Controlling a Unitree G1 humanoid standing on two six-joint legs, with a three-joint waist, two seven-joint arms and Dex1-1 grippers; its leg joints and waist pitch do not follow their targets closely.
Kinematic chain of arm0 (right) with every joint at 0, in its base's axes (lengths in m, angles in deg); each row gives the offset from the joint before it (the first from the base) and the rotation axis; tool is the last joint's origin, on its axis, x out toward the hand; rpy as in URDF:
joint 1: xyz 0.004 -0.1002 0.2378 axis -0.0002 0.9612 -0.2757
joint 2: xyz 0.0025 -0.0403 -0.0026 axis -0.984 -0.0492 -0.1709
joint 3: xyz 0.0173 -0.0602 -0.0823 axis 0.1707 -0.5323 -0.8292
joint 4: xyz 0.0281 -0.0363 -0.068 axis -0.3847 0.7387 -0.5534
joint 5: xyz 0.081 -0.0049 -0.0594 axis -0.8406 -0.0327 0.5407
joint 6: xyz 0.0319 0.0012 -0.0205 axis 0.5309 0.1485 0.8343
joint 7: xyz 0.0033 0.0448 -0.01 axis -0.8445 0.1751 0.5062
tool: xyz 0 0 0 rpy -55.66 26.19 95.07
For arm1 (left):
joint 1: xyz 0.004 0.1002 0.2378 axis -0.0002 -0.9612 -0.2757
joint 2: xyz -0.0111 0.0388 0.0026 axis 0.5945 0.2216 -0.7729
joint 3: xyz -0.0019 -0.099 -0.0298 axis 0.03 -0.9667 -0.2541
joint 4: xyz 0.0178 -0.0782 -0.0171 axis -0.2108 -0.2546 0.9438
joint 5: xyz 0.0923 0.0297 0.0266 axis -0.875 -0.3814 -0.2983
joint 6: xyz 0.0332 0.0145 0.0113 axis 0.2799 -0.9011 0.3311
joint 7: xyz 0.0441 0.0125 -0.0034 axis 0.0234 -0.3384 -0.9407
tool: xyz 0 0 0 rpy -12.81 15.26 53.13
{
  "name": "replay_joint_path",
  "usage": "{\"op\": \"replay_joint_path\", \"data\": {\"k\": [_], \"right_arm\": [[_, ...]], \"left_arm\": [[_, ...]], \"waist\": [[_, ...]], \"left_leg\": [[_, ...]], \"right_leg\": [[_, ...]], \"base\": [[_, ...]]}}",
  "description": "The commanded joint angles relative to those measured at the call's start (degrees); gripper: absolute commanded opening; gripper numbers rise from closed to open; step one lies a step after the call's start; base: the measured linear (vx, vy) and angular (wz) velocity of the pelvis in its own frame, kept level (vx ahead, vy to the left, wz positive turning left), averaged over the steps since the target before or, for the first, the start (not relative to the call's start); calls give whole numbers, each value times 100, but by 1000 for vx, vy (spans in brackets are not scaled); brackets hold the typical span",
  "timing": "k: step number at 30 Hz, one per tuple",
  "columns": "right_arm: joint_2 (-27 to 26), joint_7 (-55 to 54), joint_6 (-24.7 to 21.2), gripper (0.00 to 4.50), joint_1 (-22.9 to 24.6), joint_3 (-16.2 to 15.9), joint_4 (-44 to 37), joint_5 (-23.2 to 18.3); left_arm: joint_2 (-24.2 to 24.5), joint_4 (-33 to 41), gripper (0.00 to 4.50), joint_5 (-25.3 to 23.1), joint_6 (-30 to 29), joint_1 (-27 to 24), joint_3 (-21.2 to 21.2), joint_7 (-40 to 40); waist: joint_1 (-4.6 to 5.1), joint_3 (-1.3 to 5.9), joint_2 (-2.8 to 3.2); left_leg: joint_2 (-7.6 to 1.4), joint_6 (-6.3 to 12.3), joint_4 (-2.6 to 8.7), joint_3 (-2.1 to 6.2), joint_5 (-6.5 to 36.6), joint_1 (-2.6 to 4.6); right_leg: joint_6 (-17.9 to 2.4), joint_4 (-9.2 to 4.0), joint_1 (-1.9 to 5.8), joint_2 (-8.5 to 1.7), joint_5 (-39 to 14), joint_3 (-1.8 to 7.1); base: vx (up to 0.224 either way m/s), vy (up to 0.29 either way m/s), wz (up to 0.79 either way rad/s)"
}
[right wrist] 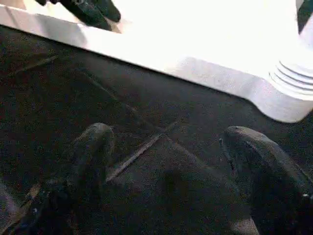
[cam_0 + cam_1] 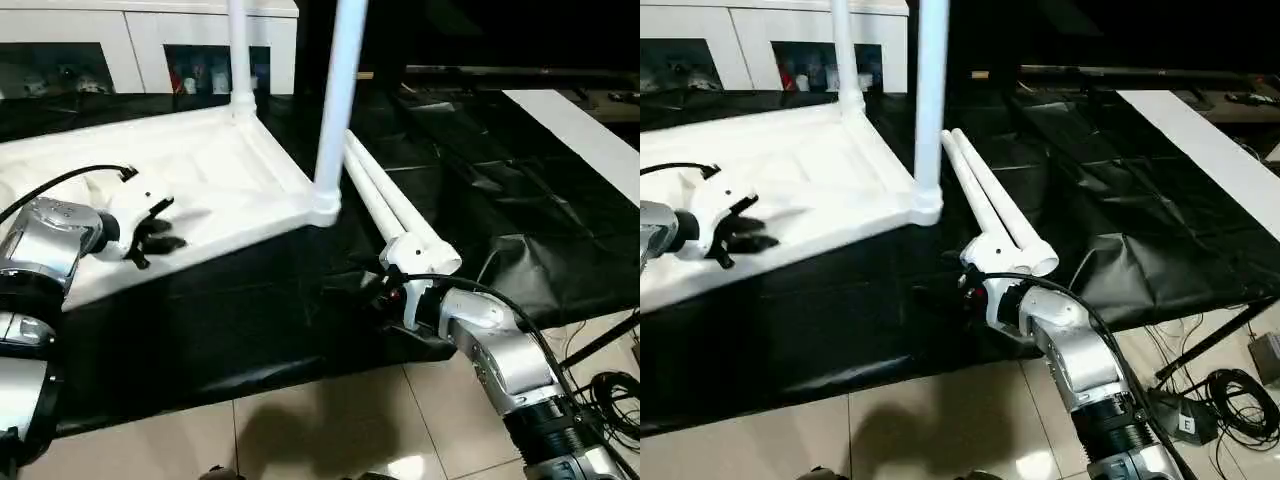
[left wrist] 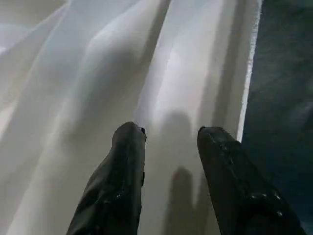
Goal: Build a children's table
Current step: Rotate leg to tighten
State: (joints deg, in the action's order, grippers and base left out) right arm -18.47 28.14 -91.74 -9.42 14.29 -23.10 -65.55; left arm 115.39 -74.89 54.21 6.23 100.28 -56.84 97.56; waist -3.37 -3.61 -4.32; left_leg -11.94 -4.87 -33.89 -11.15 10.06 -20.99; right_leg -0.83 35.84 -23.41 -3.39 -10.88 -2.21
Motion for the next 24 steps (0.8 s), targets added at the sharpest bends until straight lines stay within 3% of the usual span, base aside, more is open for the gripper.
{"op": "replay_joint_path", "data": {"k": [1,6,8,10,15,18,22,24], "right_arm": [[48,-33,36,386,-50,130,21,46],[54,-67,43,386,-84,129,49,34],[42,-105,62,386,-99,121,74,36],[33,-118,80,386,-105,116,93,43],[16,-137,119,386,-101,108,122,55],[14,-136,137,386,-86,97,124,65],[24,-108,118,386,-63,68,98,54],[61,-46,86,386,-25,31,42,45]], "left_arm": [[-201,151,203,189,-266,-149,63,268],[-459,322,203,501,-428,-123,-176,130],[-742,138,203,742,-376,85,-600,-423],[-824,85,203,821,-358,151,-740,-611],[-879,149,203,945,-411,284,-987,-942],[-683,409,203,854,-241,230,-818,-590],[-280,1042,203,895,-481,-25,-362,793],[203,1647,203,680,-584,-369,210,1676]], "waist": [[-13,397,183],[-73,401,189],[-113,406,176],[-145,406,169],[-139,406,158],[-133,414,160],[-132,419,185],[-109,405,202]], "left_leg": [[-145,-157,399,81,1284,132],[-144,-130,387,67,1237,142],[-138,-125,384,68,1215,134],[-130,-112,376,68,1262,133],[-129,-126,385,94,1241,111],[-132,-100,386,99,1127,103],[-151,-121,395,96,1003,125],[-166,-153,418,89,1048,127]], "right_leg": [[-1356,-368,276,-408,-491,253],[-1402,-364,271,-406,-410,252],[-1375,-364,284,-406,-369,246],[-1353,-375,288,-412,-461,244],[-1227,-388,302,-411,-652,235],[-1210,-372,309,-410,-531,235],[-1289,-329,295,-414,-269,239],[-1315,-319,286,-397,-255,241]], "base": [[0,0,0],[0,0,0],[0,0,0],[0,0,0],[0,0,0],[0,0,0],[0,0,0],[0,0,0]]}}
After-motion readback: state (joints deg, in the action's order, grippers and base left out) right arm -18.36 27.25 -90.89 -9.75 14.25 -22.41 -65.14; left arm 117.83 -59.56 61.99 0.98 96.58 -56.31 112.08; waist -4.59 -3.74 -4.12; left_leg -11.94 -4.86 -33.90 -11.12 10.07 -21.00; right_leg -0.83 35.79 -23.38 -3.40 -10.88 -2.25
